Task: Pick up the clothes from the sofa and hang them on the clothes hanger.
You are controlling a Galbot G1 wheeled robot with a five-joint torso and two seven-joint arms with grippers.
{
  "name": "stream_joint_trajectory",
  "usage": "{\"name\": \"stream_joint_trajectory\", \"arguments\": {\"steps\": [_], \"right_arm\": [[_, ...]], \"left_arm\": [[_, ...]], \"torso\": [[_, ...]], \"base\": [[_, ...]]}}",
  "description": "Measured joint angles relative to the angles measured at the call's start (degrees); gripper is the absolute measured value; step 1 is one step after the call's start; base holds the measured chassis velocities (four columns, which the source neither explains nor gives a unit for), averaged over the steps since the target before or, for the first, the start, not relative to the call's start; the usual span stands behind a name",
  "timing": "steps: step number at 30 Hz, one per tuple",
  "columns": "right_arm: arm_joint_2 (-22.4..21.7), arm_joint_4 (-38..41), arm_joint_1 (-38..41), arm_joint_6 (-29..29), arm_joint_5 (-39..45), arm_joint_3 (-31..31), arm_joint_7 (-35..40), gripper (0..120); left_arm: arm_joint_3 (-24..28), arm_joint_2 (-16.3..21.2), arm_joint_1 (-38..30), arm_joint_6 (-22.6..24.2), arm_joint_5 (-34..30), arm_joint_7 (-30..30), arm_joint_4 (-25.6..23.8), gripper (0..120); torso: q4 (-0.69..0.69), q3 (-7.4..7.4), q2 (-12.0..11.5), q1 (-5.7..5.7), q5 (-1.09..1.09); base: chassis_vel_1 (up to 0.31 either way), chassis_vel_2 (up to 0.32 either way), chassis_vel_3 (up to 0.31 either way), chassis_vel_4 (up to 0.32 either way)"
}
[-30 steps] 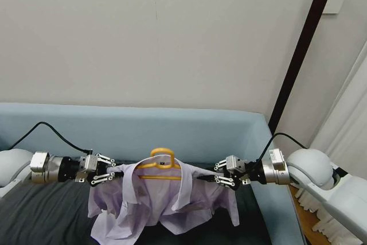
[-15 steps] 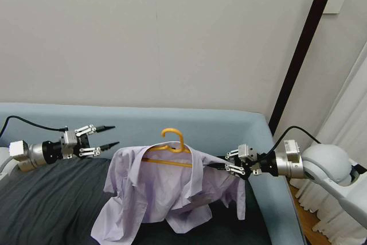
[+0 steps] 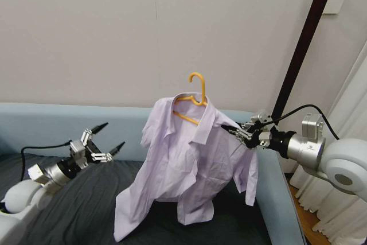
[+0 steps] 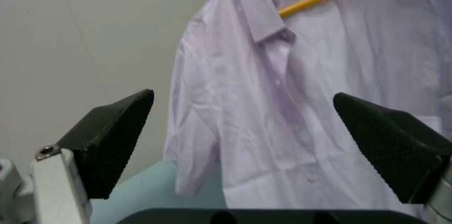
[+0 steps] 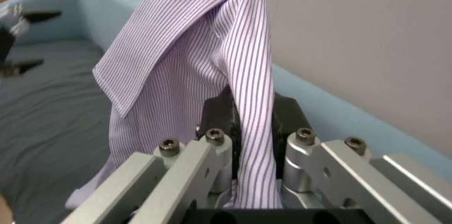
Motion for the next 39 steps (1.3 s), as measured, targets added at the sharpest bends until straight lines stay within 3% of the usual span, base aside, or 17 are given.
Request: {"name": "stream_joint_trajectory", "arguments": {"steps": [6, 11, 15, 22, 27, 39], "right_arm": [[2.7, 2.4, 12.2, -8.8, 11.5, 0.5, 14.2, 8], [4.8, 2.2, 19.5, -11.2, 15.2, 0.3, 20.8, 8], [5.7, 2.2, 20.5, -11.7, 13.6, -0.1, 22.3, 8], [6.1, 2.4, 14.5, -11.7, 6.5, -1.3, 21.7, 8], [7.4, 2.5, 14.4, -11.6, 6.5, -1.2, 22.4, 8], [11.0, 2.7, 16.7, -10.5, 6.4, -1.2, 23.2, 8]], "left_arm": [[0.1, -3.6, 6.3, 1.7, 1.7, -6.9, -7.6, 100], [0.6, -5.1, 8.5, 2.0, 1.7, -7.1, -10.5, 100], [1.5, -6.2, 9.3, 1.8, 3.0, -6.6, -10.1, 100], [2.5, -6.8, 9.5, 1.9, 4.7, -5.9, -9.0, 100], [3.2, -7.4, 10.8, 1.9, 6.6, -5.4, -8.3, 100], [7.8, -14.2, 11.9, 5.0, 5.2, -6.6, -4.5, 100]], "torso": [[0.01, 0.00, 0.0, 0.00, -0.01], [0.00, 0.00, 0.0, 0.00, -0.01], [0.01, 0.00, 0.0, 0.00, -0.02], [-0.02, 0.00, 0.0, 0.00, 0.00], [0.00, 0.00, 0.0, 0.00, 0.01], [0.03, 0.00, 0.0, 0.00, -0.02]], "base": [[0.000, 0.000, 0.000, 0.000], [0.000, 0.000, 0.000, 0.000], [0.000, 0.000, 0.000, 0.000], [0.000, 0.000, 0.000, 0.000], [0.000, 0.000, 0.000, 0.000], [0.000, 0.000, 0.000, 0.000]]}}
